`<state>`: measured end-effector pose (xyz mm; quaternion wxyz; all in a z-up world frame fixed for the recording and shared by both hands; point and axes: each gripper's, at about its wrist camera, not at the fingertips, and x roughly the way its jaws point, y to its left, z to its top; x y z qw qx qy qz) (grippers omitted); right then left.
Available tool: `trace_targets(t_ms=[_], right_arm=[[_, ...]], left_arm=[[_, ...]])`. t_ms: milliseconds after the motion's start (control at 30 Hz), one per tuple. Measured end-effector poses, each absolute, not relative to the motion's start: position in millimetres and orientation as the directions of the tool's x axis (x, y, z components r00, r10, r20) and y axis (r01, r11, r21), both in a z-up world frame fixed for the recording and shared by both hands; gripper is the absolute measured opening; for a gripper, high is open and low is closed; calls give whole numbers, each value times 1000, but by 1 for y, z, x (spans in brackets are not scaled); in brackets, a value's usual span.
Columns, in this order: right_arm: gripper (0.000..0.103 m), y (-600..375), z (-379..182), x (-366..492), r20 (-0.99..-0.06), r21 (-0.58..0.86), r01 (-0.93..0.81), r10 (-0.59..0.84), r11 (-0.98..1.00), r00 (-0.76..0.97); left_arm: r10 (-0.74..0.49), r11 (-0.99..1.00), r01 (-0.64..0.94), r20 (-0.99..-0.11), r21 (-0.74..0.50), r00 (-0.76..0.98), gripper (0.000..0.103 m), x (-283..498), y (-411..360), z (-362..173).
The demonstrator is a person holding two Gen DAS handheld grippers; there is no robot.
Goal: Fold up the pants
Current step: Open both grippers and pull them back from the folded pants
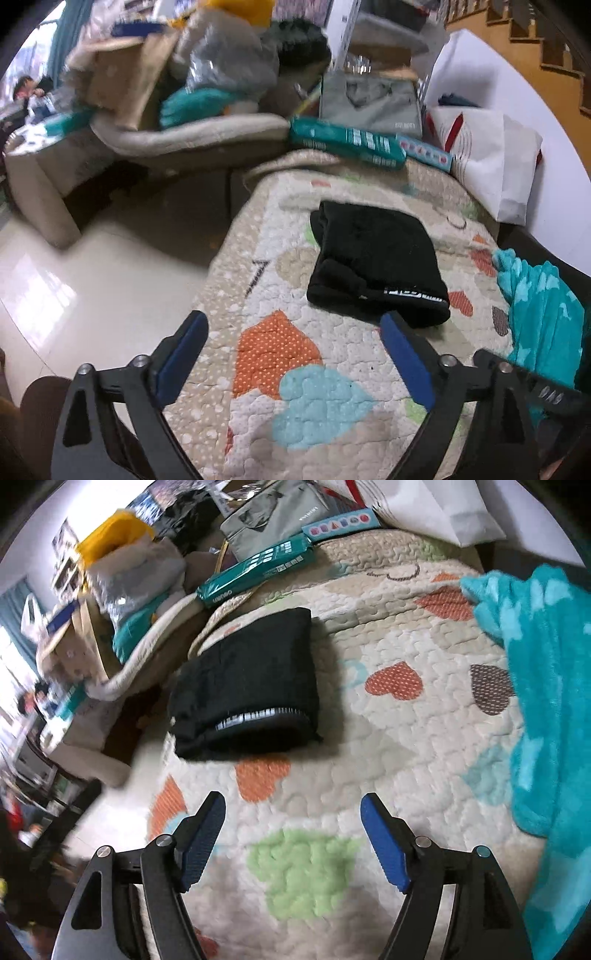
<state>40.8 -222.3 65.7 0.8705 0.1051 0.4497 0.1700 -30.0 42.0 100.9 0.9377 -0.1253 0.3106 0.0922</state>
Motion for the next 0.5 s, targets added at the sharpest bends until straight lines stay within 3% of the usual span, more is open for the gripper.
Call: trace_targets(t_ms=[200, 500], right_arm=[[81, -221, 75, 20, -716, 295, -224, 370, 929, 593], [85, -212, 87, -2, -678, 247, -275, 368, 929, 637]], left_arm=[[174, 958, -270, -561, -93, 809, 96, -53, 22, 121], [275, 952, -305, -400, -10, 874, 103, -84, 5, 166]])
